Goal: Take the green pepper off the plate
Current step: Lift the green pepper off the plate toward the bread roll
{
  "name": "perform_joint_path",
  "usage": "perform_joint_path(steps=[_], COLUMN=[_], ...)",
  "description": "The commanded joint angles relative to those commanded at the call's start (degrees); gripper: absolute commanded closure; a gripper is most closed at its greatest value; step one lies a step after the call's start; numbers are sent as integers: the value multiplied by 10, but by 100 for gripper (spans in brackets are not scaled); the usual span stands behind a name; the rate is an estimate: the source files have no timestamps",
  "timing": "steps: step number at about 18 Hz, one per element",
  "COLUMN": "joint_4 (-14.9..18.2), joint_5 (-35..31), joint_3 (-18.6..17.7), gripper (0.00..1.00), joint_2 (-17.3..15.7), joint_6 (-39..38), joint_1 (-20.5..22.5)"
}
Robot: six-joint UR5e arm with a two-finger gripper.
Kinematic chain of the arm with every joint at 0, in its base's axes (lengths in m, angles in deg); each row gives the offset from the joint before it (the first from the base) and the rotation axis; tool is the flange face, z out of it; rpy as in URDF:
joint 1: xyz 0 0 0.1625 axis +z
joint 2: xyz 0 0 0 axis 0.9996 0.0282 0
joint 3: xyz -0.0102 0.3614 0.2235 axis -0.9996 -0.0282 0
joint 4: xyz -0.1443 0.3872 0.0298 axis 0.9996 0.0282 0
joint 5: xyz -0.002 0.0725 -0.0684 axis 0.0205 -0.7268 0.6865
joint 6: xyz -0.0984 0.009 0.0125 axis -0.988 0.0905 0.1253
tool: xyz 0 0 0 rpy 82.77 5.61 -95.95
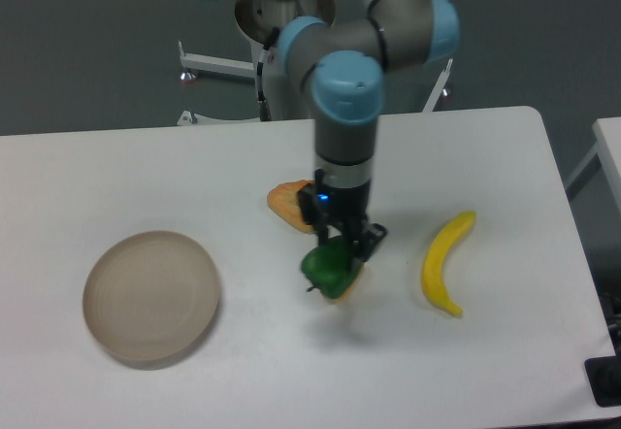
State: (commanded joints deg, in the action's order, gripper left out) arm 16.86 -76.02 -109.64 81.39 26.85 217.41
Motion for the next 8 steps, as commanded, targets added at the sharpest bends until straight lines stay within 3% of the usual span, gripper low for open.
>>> perform_joint_path(steps=[8], joint_4=[-1], joint_5=[-12], joint_3=[13], gripper=[72], joint_2=[11], joint_6=[4], joint_1=[1])
